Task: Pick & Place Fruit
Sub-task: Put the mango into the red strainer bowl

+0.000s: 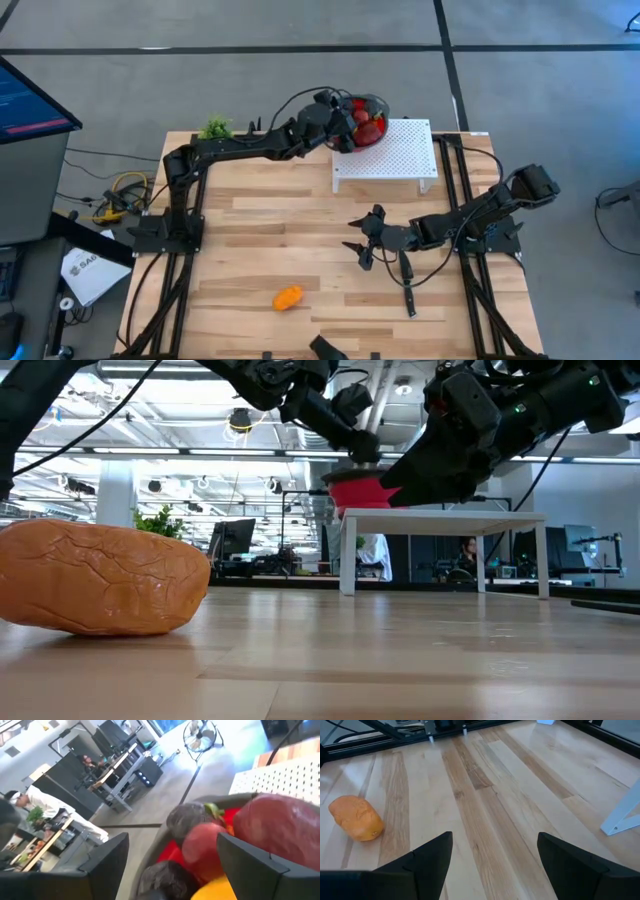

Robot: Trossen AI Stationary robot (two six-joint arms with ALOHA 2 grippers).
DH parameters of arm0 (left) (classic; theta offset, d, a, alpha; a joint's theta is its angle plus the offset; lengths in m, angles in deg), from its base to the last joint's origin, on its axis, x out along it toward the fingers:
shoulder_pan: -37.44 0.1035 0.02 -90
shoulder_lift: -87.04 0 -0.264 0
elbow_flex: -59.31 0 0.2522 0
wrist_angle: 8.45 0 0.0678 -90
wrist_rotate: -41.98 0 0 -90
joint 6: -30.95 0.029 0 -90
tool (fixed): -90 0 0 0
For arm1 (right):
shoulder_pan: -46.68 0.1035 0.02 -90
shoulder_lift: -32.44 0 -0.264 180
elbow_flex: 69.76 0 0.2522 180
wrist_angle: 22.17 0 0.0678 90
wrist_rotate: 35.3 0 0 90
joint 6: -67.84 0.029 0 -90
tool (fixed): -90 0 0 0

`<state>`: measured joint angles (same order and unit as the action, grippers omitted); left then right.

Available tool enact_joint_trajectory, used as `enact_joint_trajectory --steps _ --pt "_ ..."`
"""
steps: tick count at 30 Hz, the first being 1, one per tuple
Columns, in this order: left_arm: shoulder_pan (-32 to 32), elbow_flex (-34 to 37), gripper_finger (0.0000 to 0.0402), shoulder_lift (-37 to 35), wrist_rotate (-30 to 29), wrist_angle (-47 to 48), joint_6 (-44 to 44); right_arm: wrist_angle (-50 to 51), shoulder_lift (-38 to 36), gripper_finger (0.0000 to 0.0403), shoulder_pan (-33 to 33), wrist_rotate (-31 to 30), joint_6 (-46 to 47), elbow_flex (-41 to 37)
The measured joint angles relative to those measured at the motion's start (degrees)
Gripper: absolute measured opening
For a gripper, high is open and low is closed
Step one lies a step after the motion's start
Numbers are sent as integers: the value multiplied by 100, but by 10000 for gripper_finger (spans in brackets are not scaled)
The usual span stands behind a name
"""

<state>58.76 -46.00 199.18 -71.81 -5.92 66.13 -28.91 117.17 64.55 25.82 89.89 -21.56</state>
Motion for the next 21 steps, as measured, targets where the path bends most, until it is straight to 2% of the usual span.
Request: enact_joint_trajectory --steps 5,9,16,21 --pt "-37 7 296 -37 94 -10 -8 -2 2 285 0 -4 1 0" --pt "-242 9 296 -380 85 94 11 -3 2 285 0 -168 -1 0" --pt "-1111 277 296 -1615 104 1511 -175 -9 2 285 -4 -483 -13 0" --pt "-1963 1329 296 -2798 125 2193 -973 -77 2 285 -4 -481 -314 0"
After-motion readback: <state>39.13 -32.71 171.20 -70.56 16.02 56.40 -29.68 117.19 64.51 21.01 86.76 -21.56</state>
